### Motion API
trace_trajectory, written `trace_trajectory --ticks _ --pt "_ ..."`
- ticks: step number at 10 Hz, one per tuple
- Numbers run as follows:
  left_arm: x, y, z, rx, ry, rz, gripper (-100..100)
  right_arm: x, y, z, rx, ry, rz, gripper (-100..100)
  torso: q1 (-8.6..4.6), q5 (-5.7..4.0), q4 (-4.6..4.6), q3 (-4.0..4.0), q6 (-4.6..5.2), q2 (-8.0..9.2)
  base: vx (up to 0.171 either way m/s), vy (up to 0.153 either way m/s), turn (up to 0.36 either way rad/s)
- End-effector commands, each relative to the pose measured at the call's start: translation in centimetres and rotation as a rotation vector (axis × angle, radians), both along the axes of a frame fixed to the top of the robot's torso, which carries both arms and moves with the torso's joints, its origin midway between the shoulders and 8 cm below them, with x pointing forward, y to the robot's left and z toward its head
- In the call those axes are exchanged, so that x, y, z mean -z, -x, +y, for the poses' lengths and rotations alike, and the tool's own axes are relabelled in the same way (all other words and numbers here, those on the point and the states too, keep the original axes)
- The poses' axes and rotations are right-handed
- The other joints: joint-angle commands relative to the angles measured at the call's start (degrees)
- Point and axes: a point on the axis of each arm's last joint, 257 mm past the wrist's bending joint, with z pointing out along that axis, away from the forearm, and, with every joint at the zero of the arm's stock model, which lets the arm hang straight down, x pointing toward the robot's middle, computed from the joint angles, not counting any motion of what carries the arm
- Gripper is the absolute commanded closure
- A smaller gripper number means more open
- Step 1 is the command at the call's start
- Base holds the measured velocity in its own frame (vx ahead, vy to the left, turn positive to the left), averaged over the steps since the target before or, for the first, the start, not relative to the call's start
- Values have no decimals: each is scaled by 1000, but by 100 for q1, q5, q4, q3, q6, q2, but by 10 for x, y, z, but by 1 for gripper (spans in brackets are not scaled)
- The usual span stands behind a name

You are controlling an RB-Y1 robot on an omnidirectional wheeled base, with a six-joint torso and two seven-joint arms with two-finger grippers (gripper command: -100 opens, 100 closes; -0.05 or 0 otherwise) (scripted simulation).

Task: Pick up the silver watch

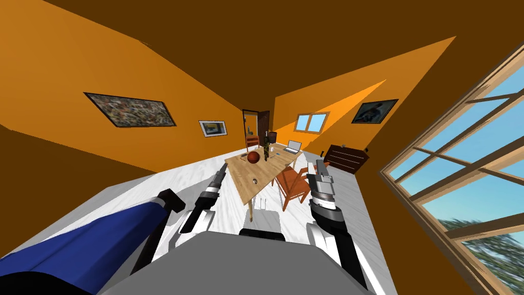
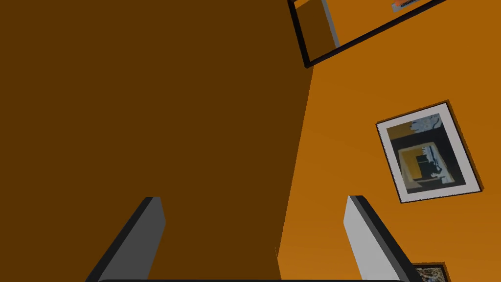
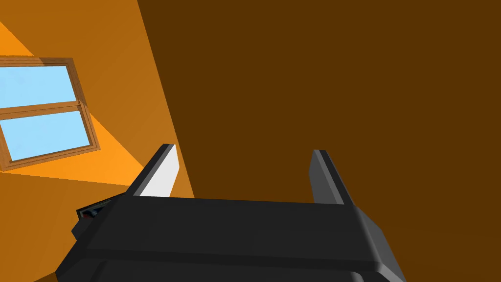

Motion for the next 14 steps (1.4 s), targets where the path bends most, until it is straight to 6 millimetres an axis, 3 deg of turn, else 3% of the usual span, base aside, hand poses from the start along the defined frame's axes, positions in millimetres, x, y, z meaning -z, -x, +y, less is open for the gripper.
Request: trace_trajectory --ticks 1,8,14 --pt "23 -13 3 -11 -19 65 -100 0 0 0 0 0 0 0 0 0 0 0 0 0 11 -77 -87" --pt "118 -54 21 -55 -116 333 -100 0 0 0 0 0 0 0 -13 -3 0 0 -1 0 22 -102 -78" --pt "182 -65 40 -88 -175 518 -100 0 0 0 0 0 0 0 -13 -3 -1 -3 -1 -5 28 -75 -53"
